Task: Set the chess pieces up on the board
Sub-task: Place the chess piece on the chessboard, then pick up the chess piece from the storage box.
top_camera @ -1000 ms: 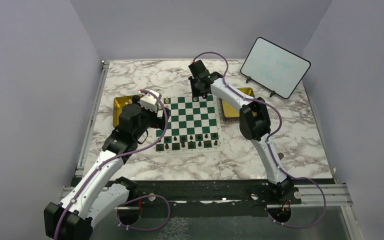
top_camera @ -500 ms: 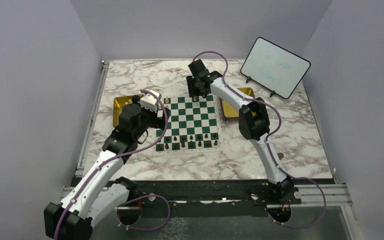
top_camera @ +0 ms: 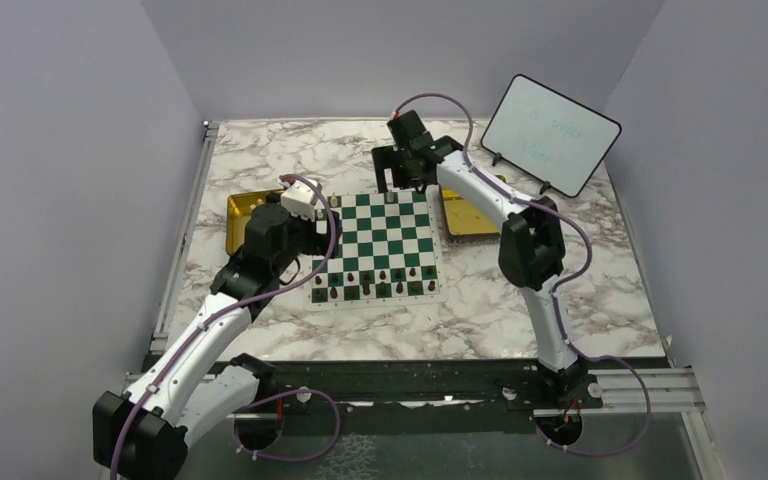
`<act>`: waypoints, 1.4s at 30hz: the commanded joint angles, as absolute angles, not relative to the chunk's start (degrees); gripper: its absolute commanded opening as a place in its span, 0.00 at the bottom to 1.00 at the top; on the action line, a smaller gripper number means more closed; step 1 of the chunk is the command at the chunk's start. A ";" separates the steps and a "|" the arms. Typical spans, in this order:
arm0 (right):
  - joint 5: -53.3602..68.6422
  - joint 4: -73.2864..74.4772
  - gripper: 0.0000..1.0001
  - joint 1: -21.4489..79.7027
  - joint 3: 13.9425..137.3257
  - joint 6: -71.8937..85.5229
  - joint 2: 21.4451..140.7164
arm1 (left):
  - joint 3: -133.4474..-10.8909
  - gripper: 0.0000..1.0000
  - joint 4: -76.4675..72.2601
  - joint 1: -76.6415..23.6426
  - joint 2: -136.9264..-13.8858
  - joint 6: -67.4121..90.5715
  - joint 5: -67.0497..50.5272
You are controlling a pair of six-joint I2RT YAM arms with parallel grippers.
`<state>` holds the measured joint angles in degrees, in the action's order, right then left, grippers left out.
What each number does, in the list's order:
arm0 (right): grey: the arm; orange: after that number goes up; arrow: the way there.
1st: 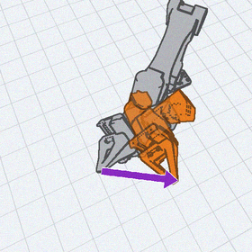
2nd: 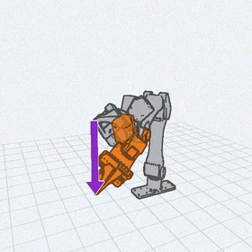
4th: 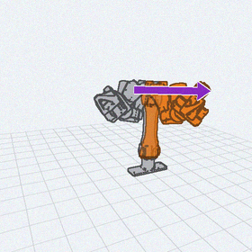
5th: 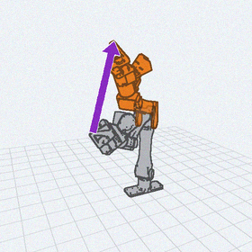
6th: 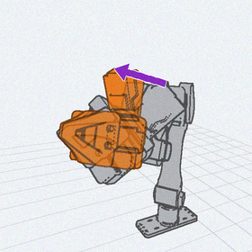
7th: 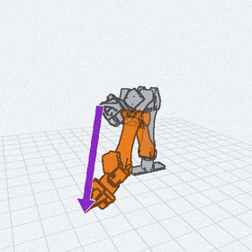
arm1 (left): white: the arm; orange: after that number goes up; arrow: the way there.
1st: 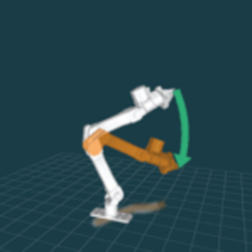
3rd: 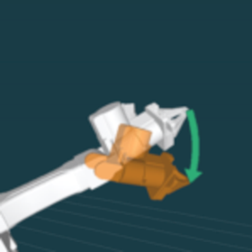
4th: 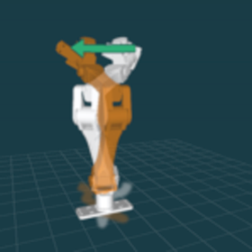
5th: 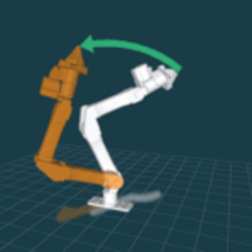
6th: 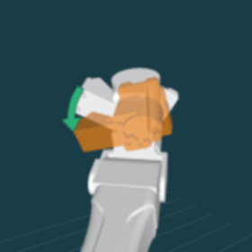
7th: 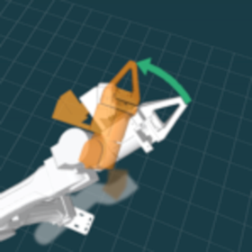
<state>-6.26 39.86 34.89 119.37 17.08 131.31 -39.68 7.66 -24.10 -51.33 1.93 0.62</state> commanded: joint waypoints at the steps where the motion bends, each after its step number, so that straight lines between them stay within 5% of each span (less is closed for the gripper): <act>1: -3.59 37.84 0.99 34.89 115.52 18.54 120.88 | -43.16 0.99 7.94 -24.17 -51.88 6.72 4.61; 6: -0.32 34.44 1.00 34.89 104.07 18.41 110.09 | -47.74 0.99 13.51 -23.76 -55.28 10.32 12.06; 9: 3.26 33.01 1.00 35.04 98.65 18.18 104.01 | -50.81 0.90 17.64 -21.84 -58.96 14.16 17.15; 23: 7.19 23.47 1.00 35.18 67.16 22.06 72.14 | -55.78 0.60 13.18 -2.05 -73.96 15.70 9.70; 30: 7.05 24.75 1.00 35.23 61.04 21.82 66.28 | -60.18 0.48 9.64 2.51 -83.47 14.43 7.97; 42: 4.38 26.98 1.00 35.23 60.72 20.03 61.42 | -65.40 0.45 6.29 3.61 -96.01 12.12 2.72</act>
